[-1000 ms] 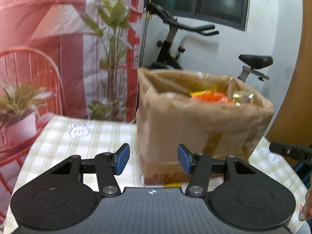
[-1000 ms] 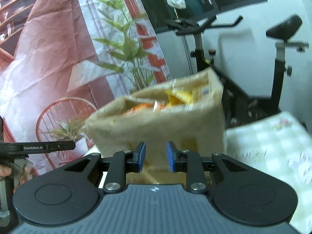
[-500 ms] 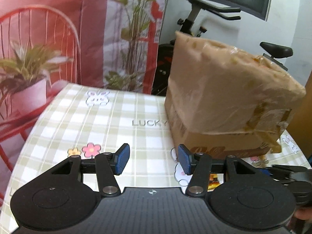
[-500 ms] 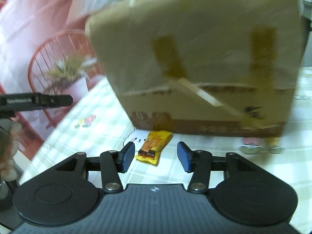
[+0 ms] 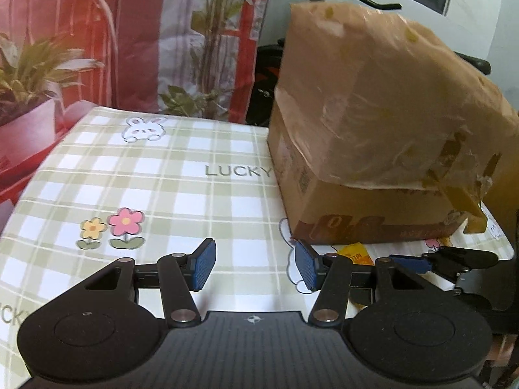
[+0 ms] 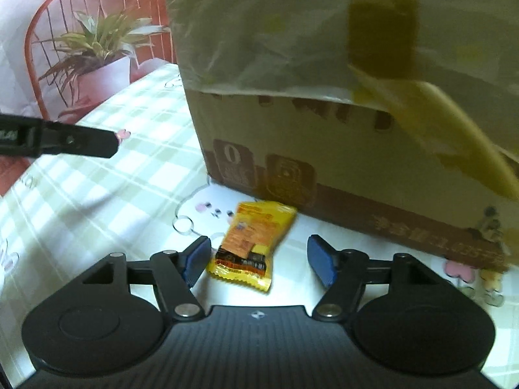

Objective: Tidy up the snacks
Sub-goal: 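Grasp the small yellow candy packet with the right tool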

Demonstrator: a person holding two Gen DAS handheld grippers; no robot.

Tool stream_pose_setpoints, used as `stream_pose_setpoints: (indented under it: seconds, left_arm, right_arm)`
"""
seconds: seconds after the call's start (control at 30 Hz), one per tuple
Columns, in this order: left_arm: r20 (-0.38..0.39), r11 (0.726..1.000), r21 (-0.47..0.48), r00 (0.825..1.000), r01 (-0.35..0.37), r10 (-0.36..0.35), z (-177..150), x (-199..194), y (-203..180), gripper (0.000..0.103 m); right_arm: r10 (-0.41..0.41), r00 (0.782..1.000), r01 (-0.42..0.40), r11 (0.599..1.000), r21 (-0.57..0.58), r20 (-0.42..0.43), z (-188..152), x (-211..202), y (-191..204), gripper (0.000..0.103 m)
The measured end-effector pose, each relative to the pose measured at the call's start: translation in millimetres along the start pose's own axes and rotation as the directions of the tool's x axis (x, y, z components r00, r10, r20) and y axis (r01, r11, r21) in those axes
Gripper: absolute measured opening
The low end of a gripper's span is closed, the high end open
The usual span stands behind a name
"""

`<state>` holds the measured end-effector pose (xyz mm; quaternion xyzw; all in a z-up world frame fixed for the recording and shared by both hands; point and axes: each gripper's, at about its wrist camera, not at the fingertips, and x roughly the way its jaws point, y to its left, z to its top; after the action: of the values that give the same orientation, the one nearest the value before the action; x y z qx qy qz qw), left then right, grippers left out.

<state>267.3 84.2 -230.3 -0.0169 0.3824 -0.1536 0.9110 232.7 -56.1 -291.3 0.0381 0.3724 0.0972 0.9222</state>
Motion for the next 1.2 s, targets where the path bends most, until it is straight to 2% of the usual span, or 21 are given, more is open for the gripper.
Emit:
stream_pose_setpoints:
  seconds: [0.17,0.27,0.47,0.77,0.87,0.97,1.1,1.2]
  left_arm:
    - [-0.042,0.998,-0.013,0.997,0.064,-0.065,-5.8,18.0,-15.6,0.055]
    - [-0.071,0.993,-0.011,0.991,0.115,-0.116,-9.9,31.3,-28.9,0.055]
    - [-0.125,0.984,-0.057,0.977,0.168,-0.173,-18.2,55.6,-47.5,0.052]
    - [-0.141,0.974,-0.094,0.966,0.205,-0.217,-17.7,72.6,-50.5,0.050]
    - [-0.142,0.973,-0.092,0.964,0.214,-0.226,-18.0,74.4,-52.2,0.050]
    - [-0.143,0.971,-0.071,0.961,0.227,-0.235,-19.8,73.6,-57.1,0.050]
    - [-0.142,0.969,-0.043,0.959,0.243,-0.246,-23.5,73.0,-69.4,0.050]
    - [-0.137,0.973,-0.041,0.964,0.226,-0.230,-25.6,73.2,-71.4,0.047]
  right_arm:
    - [-0.021,1.000,0.021,1.000,0.018,0.010,-14.1,-19.3,-24.7,0.068]
    - [-0.032,0.999,0.032,0.999,0.011,0.013,-19.2,-28.0,-35.3,0.064]
    - [0.005,1.000,-0.004,1.000,-0.012,0.021,-24.6,-36.3,-43.6,0.064]
    - [0.059,0.998,-0.055,0.993,-0.105,0.033,-17.7,-24.2,-30.2,0.063]
    - [0.068,0.997,-0.063,0.992,-0.113,0.041,-17.7,-22.2,-29.8,0.060]
    - [0.078,0.996,-0.072,0.990,-0.118,0.050,-18.7,-21.0,-28.8,0.053]
    - [0.084,0.995,-0.076,0.989,-0.128,0.058,-20.1,-19.6,-23.7,0.050]
    - [0.081,0.995,-0.072,0.987,-0.141,0.058,-19.8,-18.0,-20.8,0.050]
